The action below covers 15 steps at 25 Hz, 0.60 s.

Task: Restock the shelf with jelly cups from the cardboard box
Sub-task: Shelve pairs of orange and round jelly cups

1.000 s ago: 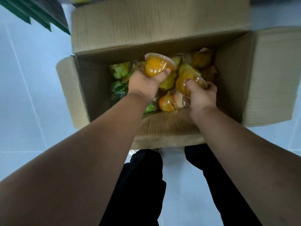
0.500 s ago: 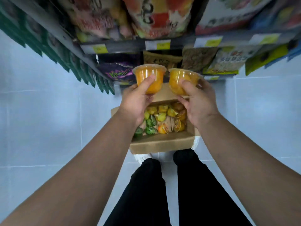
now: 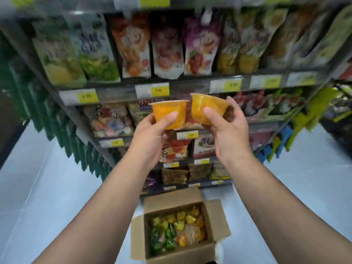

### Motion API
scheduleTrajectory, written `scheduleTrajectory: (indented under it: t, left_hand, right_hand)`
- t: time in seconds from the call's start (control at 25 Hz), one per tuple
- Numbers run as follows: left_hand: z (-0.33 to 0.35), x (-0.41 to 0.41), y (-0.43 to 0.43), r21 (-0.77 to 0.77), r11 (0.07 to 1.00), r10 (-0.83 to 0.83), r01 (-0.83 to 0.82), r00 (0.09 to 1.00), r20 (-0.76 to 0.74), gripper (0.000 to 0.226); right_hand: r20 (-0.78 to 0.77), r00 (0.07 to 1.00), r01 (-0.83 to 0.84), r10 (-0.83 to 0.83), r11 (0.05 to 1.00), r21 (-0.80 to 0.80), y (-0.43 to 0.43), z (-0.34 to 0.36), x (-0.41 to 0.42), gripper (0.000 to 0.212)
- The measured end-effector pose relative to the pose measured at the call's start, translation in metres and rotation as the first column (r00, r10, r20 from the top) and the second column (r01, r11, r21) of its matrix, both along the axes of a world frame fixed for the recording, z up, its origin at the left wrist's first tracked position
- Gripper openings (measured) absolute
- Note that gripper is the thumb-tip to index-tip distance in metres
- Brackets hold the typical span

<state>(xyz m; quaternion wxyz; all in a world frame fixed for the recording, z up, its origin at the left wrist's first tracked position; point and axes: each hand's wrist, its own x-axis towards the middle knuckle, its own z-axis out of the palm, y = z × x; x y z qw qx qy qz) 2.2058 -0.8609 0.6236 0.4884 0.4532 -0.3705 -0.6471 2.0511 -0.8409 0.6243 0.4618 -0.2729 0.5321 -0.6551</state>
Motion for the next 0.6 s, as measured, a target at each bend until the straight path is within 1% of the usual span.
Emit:
scheduleTrajectory:
  t: [0.08, 0.2, 0.32, 0.36, 0.44, 0.6]
  left_hand:
    - [0.044, -0.015, -0.002, -0.085, 0.995, -0.043, 0.044, 0.999, 0.011, 0.012]
    - [0.103, -0.039, -0.003, -0.174, 0.98, -0.098, 0.093, 0.995, -0.022, 0.015]
    - [0.15, -0.066, -0.002, -0.26, 0.957, -0.136, 0.127, 0.991, -0.016, 0.037]
    - [0.165, -0.077, -0.002, -0.289, 0.947, -0.148, 0.139, 0.989, -0.01, 0.041]
    - [0.192, -0.099, 0.0, -0.341, 0.926, -0.169, 0.159, 0.986, 0.001, 0.042]
    - [0.239, -0.148, -0.01, -0.405, 0.9, -0.191, 0.161, 0.981, -0.033, 0.047]
  right_hand:
    - [-0.029, 1.0, 0.009, -0.012, 0.996, -0.088, 0.001, 0.046, -0.017, 0.104]
    - [-0.036, 0.998, 0.047, -0.055, 0.979, -0.196, 0.007, 0.106, -0.042, 0.097]
    - [-0.025, 0.997, 0.067, -0.077, 0.957, -0.282, 0.013, 0.146, -0.068, 0.091]
    - [-0.015, 0.997, 0.068, -0.077, 0.947, -0.315, 0.014, 0.16, -0.08, 0.092]
    - [-0.022, 0.998, 0.055, -0.067, 0.931, -0.362, 0.014, 0.186, -0.105, 0.095]
    - [-0.054, 0.998, 0.0, -0.026, 0.9, -0.437, 0.002, 0.235, -0.157, 0.095]
